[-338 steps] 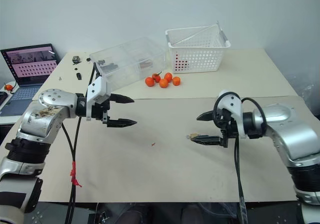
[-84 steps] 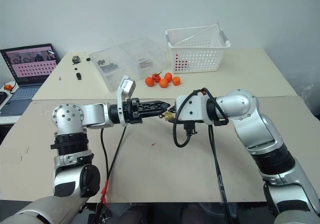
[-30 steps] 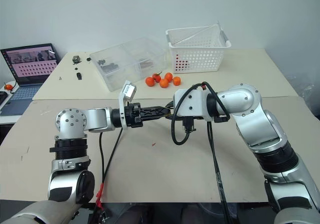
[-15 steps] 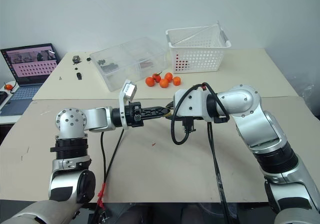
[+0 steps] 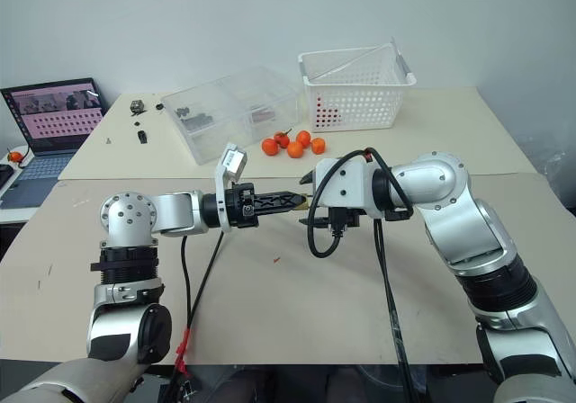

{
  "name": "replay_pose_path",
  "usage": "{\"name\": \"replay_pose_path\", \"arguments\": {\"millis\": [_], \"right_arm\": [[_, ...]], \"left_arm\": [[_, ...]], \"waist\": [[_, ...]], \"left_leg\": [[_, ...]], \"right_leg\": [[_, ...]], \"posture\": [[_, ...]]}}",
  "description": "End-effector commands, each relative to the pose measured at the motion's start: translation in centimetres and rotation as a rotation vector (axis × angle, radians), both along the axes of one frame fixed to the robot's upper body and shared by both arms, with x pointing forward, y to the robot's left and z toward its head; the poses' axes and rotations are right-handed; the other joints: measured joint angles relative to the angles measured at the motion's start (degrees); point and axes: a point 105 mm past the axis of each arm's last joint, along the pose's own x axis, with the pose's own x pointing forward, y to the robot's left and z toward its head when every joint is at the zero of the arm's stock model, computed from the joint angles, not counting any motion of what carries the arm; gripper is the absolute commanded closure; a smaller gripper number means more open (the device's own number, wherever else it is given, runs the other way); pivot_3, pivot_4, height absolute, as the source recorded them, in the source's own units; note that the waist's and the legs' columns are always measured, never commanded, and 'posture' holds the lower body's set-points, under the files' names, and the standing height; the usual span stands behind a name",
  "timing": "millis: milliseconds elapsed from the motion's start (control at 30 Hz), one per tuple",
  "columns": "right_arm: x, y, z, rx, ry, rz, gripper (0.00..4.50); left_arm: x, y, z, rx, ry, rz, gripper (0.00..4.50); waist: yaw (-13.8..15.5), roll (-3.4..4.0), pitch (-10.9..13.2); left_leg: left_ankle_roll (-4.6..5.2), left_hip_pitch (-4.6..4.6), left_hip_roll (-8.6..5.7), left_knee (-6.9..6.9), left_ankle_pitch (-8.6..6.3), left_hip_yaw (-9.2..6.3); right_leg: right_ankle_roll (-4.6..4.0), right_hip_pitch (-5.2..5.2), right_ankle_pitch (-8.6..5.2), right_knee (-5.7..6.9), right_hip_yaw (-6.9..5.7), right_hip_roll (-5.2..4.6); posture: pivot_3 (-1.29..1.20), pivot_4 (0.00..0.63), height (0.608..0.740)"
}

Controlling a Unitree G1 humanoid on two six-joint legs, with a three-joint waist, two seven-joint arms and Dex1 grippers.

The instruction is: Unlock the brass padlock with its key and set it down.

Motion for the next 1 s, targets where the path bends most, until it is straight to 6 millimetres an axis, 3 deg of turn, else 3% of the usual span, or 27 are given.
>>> {"name": "replay_pose_path", "arguments": {"millis": [33, 200, 333, 400, 600, 1000], "right_arm": [[-0.4, -1.0, 1.4, 0.040, -0.010, -0.027, 0.62], [-0.5, -2.5, 2.0, 0.096, 0.029, -0.088, 0.62], [-0.7, -3.0, 2.2, 0.117, 0.047, -0.102, 1.57], [-0.7, -2.9, 2.1, 0.126, 0.051, -0.102, 2.51], [-1.0, -2.4, 0.7, 0.149, 0.110, -0.086, 4.46], [-0.5, -1.6, 0.7, 0.163, 0.070, -0.091, 4.49]], "left_arm": [[0.0, 0.3, 1.2, 0.000, -0.048, -0.006, 4.48], [0.1, 0.8, 1.2, 0.008, -0.049, 0.005, 4.48], [0.3, 0.8, 1.2, 0.011, -0.049, 0.007, 4.48], [0.3, 0.7, 1.3, 0.010, -0.049, 0.006, 4.48], [0.4, 0.3, 1.4, 0.009, -0.055, 0.003, 4.48], [0.3, 0.0, 1.4, -0.010, -0.059, 0.016, 4.48]], "waist": [[0.05, 0.00, 0.00], [0.12, 0.00, 0.00], [0.09, -0.01, 0.00], [-0.01, -0.01, 0.00], [0.13, -0.01, 0.01], [0.11, -0.01, 0.01]], "left_leg": [[0.00, 0.00, 0.00, 0.00, 0.00, 0.00], [0.04, -0.02, -0.01, -0.01, -0.02, 0.00], [0.30, -0.02, 0.00, -0.02, -0.18, 0.00], [0.30, -0.01, 0.00, -0.02, -0.18, 0.00], [0.30, -0.02, 0.01, -0.01, -0.18, 0.00], [0.28, -0.02, 0.00, -0.01, -0.17, 0.01]], "right_leg": [[0.00, 0.00, 0.00, 0.00, 0.00, 0.00], [0.00, 0.00, 0.00, -0.02, 0.00, -0.02], [0.00, 0.00, 0.00, -0.02, 0.00, -0.01], [0.00, 0.00, 0.00, -0.02, 0.00, 0.00], [0.00, 0.00, 0.00, -0.02, -0.01, -0.01], [0.00, -0.02, 0.00, -0.01, 0.00, -0.01]], "posture": [[0.00, 0.150, 0.740], [0.00, 0.150, 0.740], [0.00, 0.150, 0.740], [0.00, 0.150, 0.740], [0.00, 0.150, 0.740], [0.00, 0.150, 0.740]]}}
